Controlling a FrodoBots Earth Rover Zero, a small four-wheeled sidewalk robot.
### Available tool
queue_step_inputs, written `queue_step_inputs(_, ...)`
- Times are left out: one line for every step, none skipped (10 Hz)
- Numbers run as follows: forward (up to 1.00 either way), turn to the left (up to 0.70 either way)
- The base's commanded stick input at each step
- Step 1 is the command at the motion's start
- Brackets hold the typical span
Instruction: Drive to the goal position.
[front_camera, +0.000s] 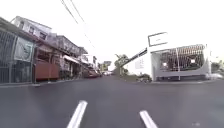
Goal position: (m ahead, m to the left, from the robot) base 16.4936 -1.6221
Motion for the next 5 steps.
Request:
queue_step_inputs(1.0,0.0)
queue_step_inputs(1.0,0.0)
queue_step_inputs(1.0,0.0)
queue_step_inputs(1.0,0.0)
queue_step_inputs(1.0,0.0)
